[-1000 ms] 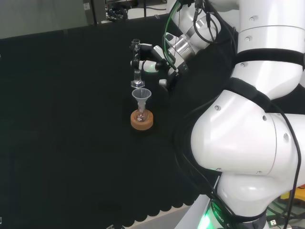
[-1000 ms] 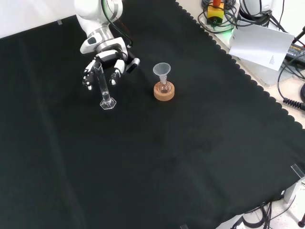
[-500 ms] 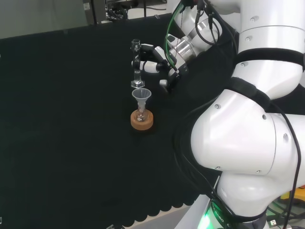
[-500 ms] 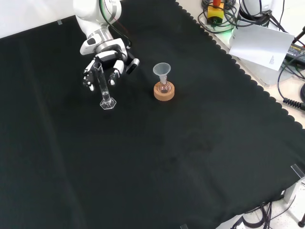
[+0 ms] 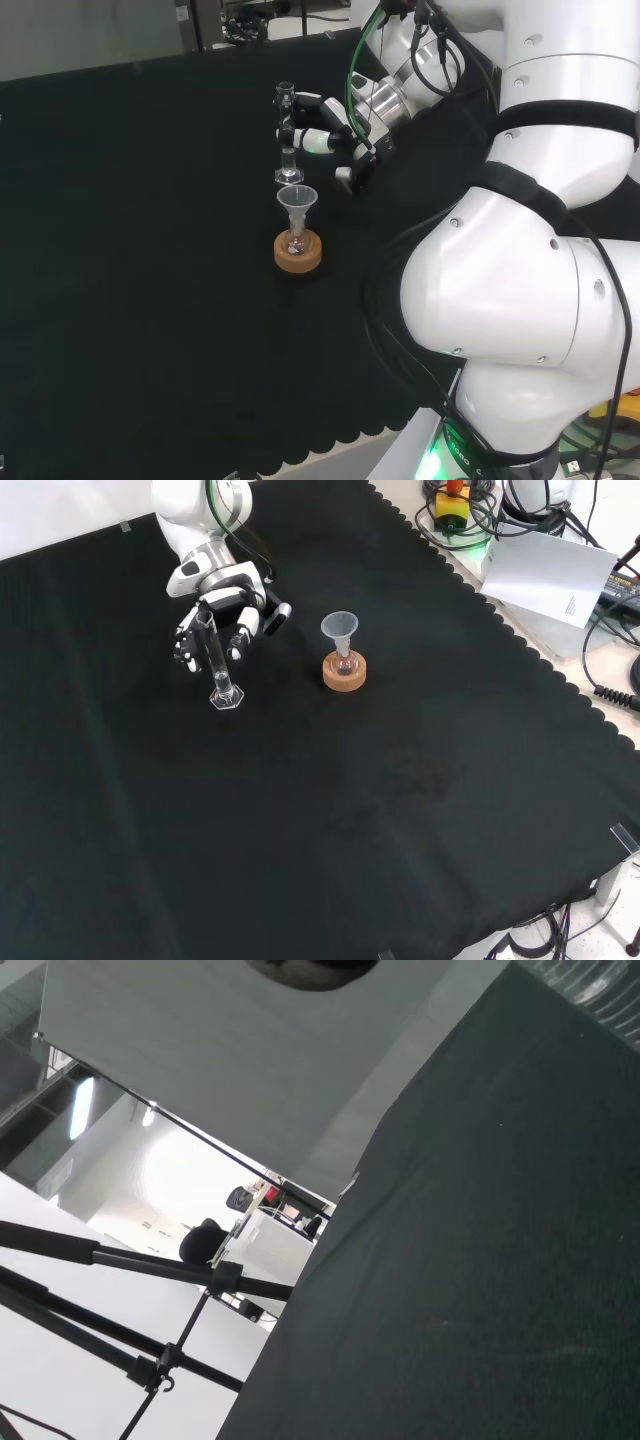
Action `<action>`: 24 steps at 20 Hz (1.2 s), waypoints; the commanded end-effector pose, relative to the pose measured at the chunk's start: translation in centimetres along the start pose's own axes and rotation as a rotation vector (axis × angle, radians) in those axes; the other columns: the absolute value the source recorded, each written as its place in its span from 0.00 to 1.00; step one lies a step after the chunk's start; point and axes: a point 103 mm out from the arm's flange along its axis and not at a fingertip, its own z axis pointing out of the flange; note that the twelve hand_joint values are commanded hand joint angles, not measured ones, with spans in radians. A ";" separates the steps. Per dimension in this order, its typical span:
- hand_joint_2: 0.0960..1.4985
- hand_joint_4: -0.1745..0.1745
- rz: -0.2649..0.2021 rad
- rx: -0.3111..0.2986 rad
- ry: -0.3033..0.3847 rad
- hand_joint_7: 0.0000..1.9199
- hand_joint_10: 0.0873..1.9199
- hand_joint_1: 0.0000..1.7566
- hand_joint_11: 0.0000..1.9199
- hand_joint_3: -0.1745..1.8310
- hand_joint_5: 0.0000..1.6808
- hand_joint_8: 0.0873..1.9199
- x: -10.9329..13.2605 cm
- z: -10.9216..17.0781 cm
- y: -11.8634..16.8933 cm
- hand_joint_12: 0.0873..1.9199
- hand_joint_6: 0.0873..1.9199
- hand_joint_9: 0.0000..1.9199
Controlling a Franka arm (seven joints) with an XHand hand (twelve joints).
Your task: Pick up the graduated cylinder.
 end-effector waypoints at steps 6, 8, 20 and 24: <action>0.67 0.39 -0.002 0.015 -0.012 0.28 0.17 0.62 0.39 0.00 0.39 0.30 0.1 0.0 0.1 0.53 0.26 0.46; 0.67 0.40 -0.003 0.019 -0.015 0.29 0.17 0.63 0.41 0.00 0.41 0.30 0.1 0.1 0.1 0.52 0.26 0.47; 0.77 0.23 0.037 -0.005 -0.130 0.44 0.11 0.66 0.54 0.05 0.54 0.30 0.5 0.4 0.7 0.44 0.45 0.59; 0.75 0.03 0.051 -0.002 -0.224 0.51 0.08 0.65 0.58 0.08 0.55 0.27 1.1 0.0 0.7 0.41 0.54 0.64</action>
